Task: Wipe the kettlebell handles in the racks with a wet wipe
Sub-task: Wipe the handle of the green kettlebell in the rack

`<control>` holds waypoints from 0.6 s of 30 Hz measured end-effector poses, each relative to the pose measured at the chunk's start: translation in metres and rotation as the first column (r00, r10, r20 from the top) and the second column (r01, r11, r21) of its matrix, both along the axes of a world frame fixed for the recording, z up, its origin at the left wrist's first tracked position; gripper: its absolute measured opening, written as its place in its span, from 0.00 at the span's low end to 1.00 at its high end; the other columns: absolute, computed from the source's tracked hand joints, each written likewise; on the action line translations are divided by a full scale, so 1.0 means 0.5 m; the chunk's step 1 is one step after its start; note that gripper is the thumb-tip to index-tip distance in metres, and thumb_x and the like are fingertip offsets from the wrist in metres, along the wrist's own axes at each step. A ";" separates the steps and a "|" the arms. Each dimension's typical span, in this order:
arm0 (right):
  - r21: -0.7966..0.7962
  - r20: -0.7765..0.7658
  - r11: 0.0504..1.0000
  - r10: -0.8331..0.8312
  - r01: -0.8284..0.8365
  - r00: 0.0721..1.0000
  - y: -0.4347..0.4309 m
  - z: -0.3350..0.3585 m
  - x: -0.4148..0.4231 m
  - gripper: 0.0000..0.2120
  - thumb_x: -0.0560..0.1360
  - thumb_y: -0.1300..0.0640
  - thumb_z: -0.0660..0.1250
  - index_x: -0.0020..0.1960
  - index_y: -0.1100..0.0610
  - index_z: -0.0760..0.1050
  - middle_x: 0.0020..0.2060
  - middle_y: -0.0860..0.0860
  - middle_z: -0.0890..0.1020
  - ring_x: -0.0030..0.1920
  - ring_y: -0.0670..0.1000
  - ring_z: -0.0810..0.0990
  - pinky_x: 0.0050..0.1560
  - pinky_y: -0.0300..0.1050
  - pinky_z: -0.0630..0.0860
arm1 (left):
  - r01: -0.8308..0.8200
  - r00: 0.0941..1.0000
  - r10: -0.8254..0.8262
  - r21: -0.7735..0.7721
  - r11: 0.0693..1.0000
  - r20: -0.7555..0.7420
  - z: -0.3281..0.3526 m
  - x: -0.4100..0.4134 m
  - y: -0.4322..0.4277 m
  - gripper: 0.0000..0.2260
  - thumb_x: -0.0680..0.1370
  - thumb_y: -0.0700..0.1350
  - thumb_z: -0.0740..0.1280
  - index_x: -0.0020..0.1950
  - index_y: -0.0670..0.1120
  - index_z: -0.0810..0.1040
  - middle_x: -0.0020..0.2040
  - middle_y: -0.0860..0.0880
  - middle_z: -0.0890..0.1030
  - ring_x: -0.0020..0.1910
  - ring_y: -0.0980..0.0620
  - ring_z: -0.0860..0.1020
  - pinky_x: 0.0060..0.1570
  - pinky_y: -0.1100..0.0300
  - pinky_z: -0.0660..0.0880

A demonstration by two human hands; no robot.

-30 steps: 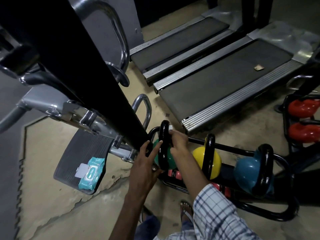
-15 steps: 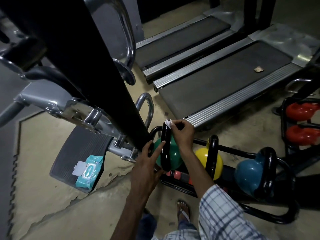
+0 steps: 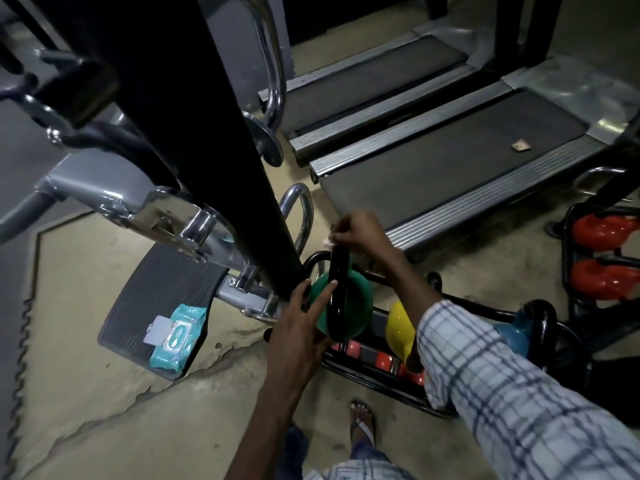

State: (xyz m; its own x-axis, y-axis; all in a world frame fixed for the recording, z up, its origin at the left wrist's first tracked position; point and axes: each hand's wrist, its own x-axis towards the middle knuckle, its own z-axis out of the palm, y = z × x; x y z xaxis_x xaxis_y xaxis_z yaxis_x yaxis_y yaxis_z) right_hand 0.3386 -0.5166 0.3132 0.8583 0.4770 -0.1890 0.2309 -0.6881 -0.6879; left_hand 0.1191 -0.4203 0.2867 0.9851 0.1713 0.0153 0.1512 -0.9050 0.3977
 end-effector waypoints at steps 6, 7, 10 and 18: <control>-0.387 0.023 0.847 0.403 -0.364 0.915 0.048 0.025 -0.026 0.12 0.68 0.54 0.78 0.47 0.60 0.85 0.39 0.54 0.85 0.40 0.53 0.83 0.47 0.48 0.83 | 0.007 1.000 -0.007 0.047 0.999 -0.013 -0.007 -0.002 0.002 0.50 0.68 0.50 0.81 0.79 0.66 0.52 0.81 0.47 0.57 0.74 0.44 0.67 0.64 0.52 0.75; -0.392 0.029 0.839 0.422 -0.378 0.906 0.048 0.025 -0.028 0.12 0.68 0.54 0.78 0.47 0.61 0.85 0.39 0.54 0.85 0.41 0.53 0.84 0.48 0.49 0.83 | 0.008 1.000 -0.007 0.047 0.999 -0.012 -0.008 -0.001 0.003 0.50 0.68 0.50 0.81 0.79 0.66 0.52 0.81 0.47 0.57 0.74 0.44 0.67 0.64 0.52 0.75; -0.298 0.056 0.922 0.274 -0.246 0.960 0.033 0.035 0.029 0.11 0.72 0.55 0.77 0.51 0.60 0.86 0.47 0.55 0.87 0.47 0.54 0.85 0.48 0.45 0.80 | 0.006 1.000 -0.006 0.047 0.999 -0.011 -0.003 -0.001 0.001 0.51 0.69 0.50 0.80 0.79 0.69 0.47 0.81 0.48 0.55 0.76 0.46 0.64 0.66 0.51 0.74; -0.386 0.018 0.827 0.449 -0.408 0.893 0.043 0.038 0.005 0.08 0.71 0.55 0.77 0.48 0.58 0.87 0.43 0.54 0.87 0.43 0.53 0.85 0.47 0.44 0.81 | 0.004 1.000 -0.004 0.043 0.999 -0.001 -0.005 0.002 0.004 0.51 0.67 0.50 0.81 0.79 0.68 0.51 0.80 0.49 0.57 0.73 0.46 0.68 0.62 0.55 0.75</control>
State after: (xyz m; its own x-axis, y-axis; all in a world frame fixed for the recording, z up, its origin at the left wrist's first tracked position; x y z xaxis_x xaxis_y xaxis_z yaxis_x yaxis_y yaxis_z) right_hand 0.3410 -0.4952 0.3320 0.6076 0.7164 -0.3430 0.6167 -0.6977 -0.3646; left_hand 0.1203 -0.4184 0.2841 0.9858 0.1667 0.0212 0.1481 -0.9218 0.3582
